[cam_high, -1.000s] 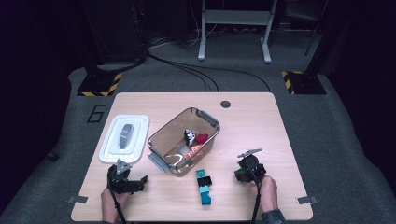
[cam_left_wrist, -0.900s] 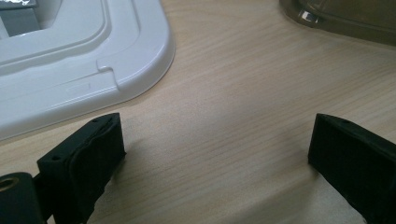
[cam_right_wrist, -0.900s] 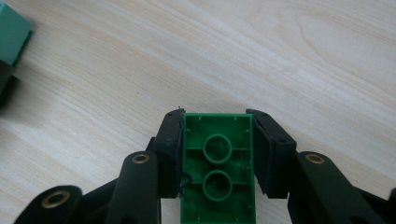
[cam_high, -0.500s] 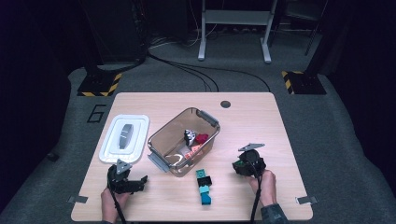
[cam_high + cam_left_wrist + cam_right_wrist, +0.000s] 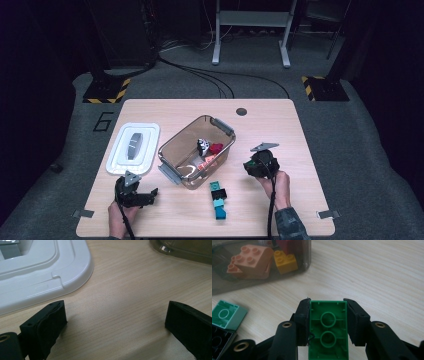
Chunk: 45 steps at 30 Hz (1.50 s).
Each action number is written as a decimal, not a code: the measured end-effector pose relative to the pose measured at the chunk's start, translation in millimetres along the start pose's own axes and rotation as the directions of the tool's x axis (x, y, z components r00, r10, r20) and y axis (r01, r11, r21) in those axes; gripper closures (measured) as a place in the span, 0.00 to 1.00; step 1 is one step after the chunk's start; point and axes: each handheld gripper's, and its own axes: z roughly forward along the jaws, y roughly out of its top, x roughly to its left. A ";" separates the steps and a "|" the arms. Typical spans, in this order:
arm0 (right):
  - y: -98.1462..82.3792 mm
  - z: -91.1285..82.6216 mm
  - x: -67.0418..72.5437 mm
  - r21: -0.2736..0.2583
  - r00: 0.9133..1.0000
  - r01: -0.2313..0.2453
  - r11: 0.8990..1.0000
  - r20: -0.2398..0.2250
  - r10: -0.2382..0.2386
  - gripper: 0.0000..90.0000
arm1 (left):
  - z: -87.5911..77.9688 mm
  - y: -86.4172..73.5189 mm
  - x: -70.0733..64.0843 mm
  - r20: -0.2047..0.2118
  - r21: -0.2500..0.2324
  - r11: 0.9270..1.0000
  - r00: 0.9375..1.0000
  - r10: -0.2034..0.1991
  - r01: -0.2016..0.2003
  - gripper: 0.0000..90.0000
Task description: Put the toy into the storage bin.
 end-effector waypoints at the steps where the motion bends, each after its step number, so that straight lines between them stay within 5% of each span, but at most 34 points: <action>1: 2.0 0.7 -0.2 -0.005 1.000 0.006 1.000 -0.001 -0.006 0.65 | 0.0 0.0 0.0 0.000 0.000 1.000 1.000 0.000 0.000 0.04; 45: 88.4 -2.6 -23.2 -0.115 0.996 0.042 0.992 0.080 -0.033 0.65 | 0.0 0.0 0.0 0.000 0.000 1.000 1.000 0.001 -0.001 0.04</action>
